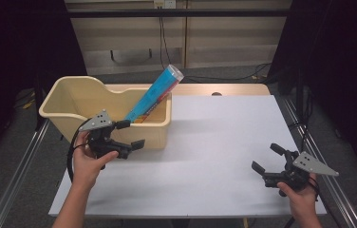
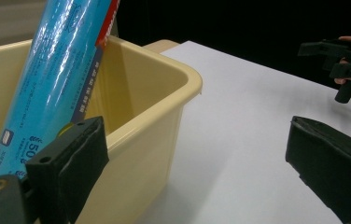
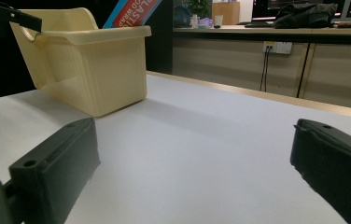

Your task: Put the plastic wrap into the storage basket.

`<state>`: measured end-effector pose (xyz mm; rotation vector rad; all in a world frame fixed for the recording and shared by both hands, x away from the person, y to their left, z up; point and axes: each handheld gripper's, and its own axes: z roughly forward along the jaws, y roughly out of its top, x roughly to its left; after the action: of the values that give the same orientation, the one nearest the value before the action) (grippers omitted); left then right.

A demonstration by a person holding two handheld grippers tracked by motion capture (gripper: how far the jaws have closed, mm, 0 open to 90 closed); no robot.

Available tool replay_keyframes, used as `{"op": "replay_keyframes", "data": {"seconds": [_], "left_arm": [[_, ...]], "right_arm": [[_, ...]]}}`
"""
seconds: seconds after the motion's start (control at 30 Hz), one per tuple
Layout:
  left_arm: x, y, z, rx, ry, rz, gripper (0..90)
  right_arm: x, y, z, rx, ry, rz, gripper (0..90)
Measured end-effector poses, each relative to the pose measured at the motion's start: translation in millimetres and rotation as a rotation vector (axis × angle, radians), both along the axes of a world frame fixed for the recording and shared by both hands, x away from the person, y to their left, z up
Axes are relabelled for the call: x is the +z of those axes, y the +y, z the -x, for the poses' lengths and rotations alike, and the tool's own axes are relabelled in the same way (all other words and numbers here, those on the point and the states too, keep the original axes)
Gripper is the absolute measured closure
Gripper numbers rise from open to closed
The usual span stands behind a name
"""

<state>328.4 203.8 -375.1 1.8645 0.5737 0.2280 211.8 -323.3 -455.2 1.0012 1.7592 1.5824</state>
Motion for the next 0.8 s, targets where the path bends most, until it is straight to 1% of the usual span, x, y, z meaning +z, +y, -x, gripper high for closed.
{"op": "replay_keyframes", "data": {"seconds": [0.03, 0.07, 0.13, 0.2, 0.3, 0.37, 0.4, 0.57, 0.6, 0.67, 0.7, 0.8], "left_arm": [[-0.9, 0.5, 0.8, 0.001, 0.003, -0.001, 5.3], [-2.1, 0.3, 1.5, -0.001, 0.003, 0.009, 5.2], [-4.0, 1.3, 2.8, 0.003, -0.001, 0.001, 5.2], [-6.5, 2.0, 4.1, 0.000, -0.001, 0.009, 5.2], [-10.2, 2.7, 7.5, -0.003, -0.008, 0.006, 5.4], [-12.8, 3.7, 9.0, -0.003, -0.005, 0.007, 5.2], [-13.9, 4.5, 9.6, -0.007, -0.004, 0.001, 5.2], [-18.7, 7.8, 12.2, 0.002, -0.010, 0.007, 5.1], [-19.1, 8.4, 12.4, -0.004, -0.008, 0.005, 5.1], [-20.4, 9.4, 13.8, 0.003, -0.017, 0.009, 5.1], [-21.4, 10.2, 14.5, -0.002, -0.019, 0.020, 5.1], [-23.0, 11.1, 15.4, -0.004, -0.027, 0.011, 5.0]], "right_arm": [[0.0, 0.1, 0.0, 0.000, -0.001, 0.000, 0.7], [0.1, 0.2, 0.0, 0.001, -0.002, 0.000, 0.7], [0.0, 0.5, 0.0, 0.001, 0.001, 0.000, 0.7], [0.0, 0.7, 0.0, 0.002, 0.000, 0.001, 0.7], [0.0, 0.7, 0.2, 0.003, -0.001, 0.001, 0.7], [0.0, 0.4, 0.3, 0.000, 0.001, 0.000, 0.7], [0.0, 0.2, 0.4, 0.000, 0.002, -0.001, 0.7], [-0.1, 0.4, 0.4, 0.001, 0.002, 0.000, 0.7], [-0.2, 0.5, 0.3, 0.002, 0.001, 0.001, 0.7], [-0.1, 0.6, 0.3, 0.001, 0.002, 0.000, 0.7], [-0.1, 0.4, 0.3, 0.000, 0.002, 0.000, 0.7], [-0.1, 0.5, 0.4, 0.002, 0.002, 0.000, 0.7]]}}
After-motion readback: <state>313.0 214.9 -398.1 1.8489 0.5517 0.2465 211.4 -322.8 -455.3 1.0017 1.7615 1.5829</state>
